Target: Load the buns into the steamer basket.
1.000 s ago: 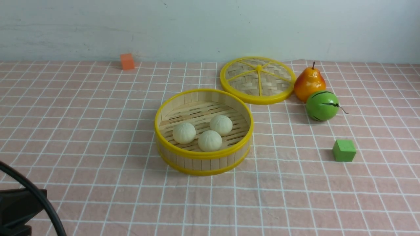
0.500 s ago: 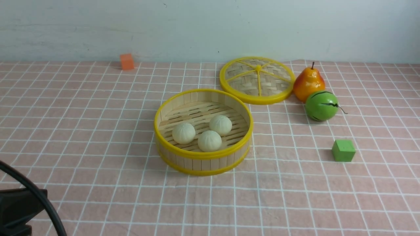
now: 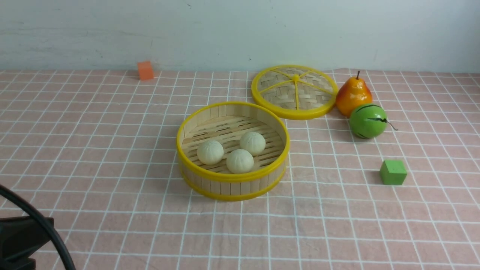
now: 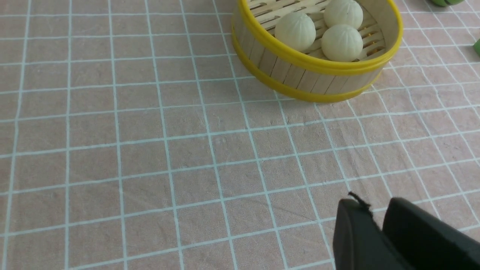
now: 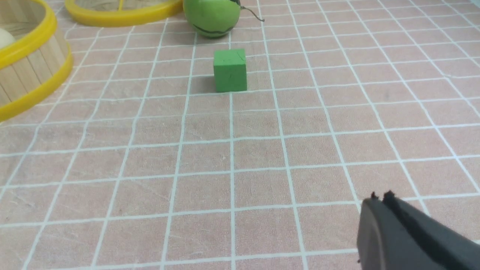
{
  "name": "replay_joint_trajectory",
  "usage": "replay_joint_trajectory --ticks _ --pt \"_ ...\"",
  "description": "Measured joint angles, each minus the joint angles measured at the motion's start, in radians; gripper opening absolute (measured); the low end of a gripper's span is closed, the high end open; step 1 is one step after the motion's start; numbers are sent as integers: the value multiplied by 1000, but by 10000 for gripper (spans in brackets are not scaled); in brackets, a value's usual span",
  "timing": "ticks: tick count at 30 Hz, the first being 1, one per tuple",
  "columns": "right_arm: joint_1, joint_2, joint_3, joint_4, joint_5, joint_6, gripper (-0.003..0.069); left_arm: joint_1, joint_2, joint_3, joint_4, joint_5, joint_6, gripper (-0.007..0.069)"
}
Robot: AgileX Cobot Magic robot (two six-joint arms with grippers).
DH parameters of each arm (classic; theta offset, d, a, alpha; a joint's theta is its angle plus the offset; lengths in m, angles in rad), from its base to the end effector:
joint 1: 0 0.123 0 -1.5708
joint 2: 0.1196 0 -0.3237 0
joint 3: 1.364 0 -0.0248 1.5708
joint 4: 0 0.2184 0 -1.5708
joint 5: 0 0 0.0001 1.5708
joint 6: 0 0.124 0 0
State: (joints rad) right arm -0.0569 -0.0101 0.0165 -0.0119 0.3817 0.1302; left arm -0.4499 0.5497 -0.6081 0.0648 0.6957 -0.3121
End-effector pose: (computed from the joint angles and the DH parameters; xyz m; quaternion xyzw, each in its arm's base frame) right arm 0.0123 -0.0013 0.1639 0.0721 0.8019 0.0167 0.5929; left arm 0.0601 -0.0233 0.3153 0.0716 0.8693 -0.1535 0.4645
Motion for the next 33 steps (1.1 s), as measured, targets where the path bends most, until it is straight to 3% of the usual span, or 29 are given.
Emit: replay_joint_trajectory --ticks 28,33 --pt "0 0 -1 1 5 -2 -13 0 -1 3 -1 0 0 128" --pt "0 0 -1 1 5 -2 -13 0 -40 84 -2 -64 -21 132"
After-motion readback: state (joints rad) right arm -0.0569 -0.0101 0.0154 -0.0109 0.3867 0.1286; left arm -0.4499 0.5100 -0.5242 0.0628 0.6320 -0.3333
